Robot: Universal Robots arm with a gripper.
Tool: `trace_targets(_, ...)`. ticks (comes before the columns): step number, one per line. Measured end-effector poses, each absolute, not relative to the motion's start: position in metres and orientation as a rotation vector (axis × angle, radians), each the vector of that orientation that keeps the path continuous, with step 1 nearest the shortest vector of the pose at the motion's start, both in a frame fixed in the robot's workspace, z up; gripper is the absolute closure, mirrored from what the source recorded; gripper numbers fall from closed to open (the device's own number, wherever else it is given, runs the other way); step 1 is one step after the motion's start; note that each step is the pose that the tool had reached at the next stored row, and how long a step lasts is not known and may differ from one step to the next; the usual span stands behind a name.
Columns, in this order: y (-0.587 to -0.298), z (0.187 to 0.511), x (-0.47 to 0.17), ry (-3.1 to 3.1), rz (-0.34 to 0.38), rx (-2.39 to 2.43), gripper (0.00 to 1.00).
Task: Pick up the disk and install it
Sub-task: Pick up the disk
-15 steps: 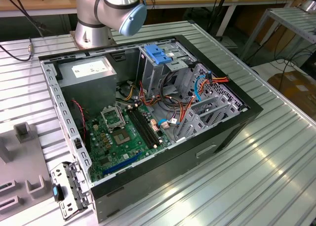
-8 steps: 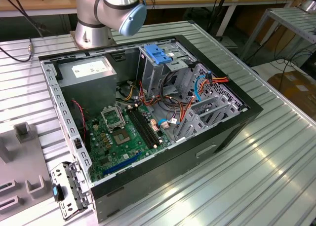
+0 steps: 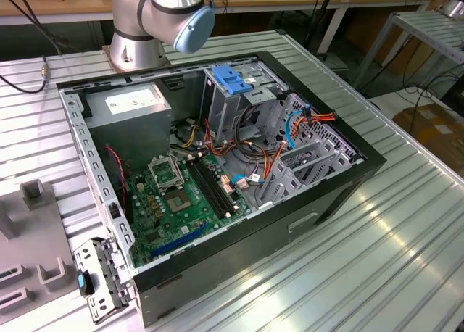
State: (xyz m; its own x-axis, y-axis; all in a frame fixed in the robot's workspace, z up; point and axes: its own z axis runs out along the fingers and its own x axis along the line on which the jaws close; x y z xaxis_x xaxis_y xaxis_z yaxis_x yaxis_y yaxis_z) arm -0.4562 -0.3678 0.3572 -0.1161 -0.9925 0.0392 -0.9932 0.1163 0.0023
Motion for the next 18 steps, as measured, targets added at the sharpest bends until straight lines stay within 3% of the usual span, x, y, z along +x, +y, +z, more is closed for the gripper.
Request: trace_targets(18,-0.368,0.326,-0.462,-2.303,0.020,2.108,0.46)
